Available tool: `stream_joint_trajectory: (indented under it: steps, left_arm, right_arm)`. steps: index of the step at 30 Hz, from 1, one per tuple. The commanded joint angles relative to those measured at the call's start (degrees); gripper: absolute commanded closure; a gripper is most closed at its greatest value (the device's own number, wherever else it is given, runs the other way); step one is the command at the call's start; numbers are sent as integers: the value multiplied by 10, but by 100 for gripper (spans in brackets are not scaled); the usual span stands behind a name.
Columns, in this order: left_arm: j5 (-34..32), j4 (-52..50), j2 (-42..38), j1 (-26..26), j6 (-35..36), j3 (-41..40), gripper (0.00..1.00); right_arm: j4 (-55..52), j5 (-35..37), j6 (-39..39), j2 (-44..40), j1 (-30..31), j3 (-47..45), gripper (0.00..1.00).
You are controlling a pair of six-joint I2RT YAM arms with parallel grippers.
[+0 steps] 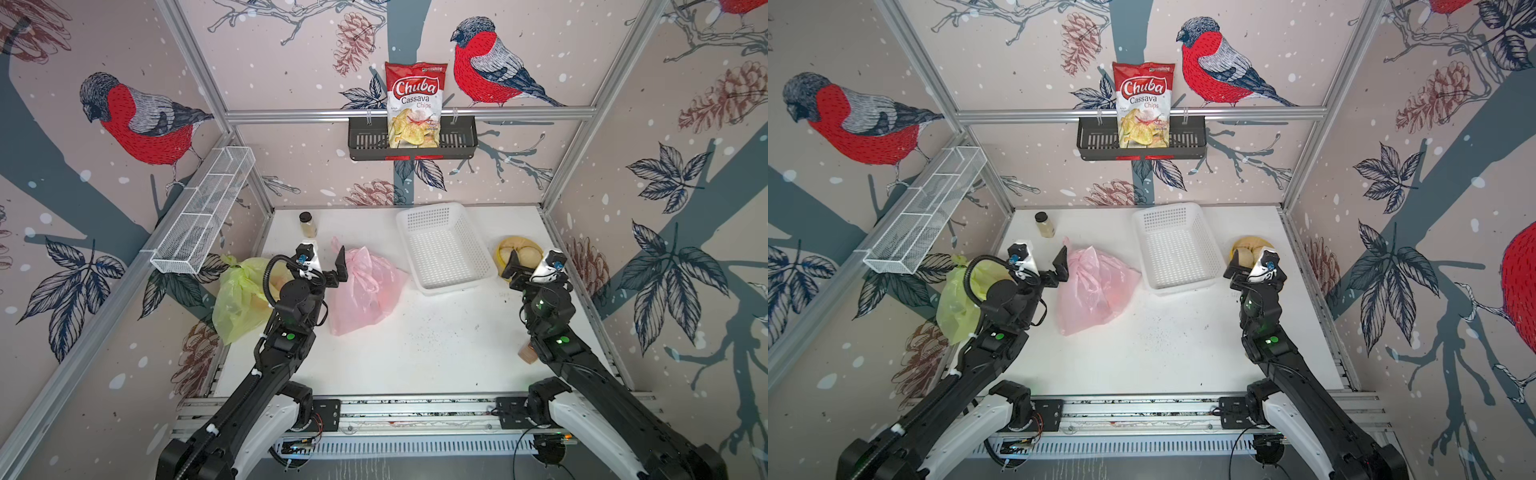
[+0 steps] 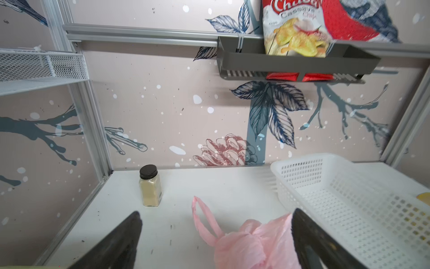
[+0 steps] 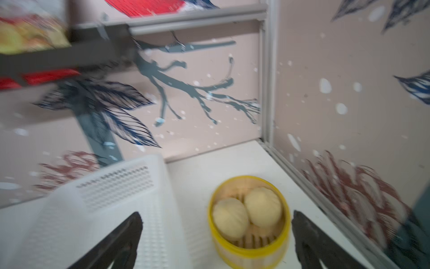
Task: Place the peach into a plastic bag & tie a knot
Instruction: Place the plastic bag at the center of the board, then reset both arms
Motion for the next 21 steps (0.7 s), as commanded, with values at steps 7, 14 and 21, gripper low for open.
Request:
stream_joint_trajectory:
  steps: [7,14,21]
  left_arm:
    - [-70,259,168,42,15,-139,3]
    - [-53,371,269,94,30,-136,4]
    - [19,486,379,147,0,-140,4]
  right_arm:
    - [289,-34,-12,118,-71,-128,0]
    - [422,-86,-15,246,-107,-140,0]
    - [510,-134,-5,385,-138,-115,0]
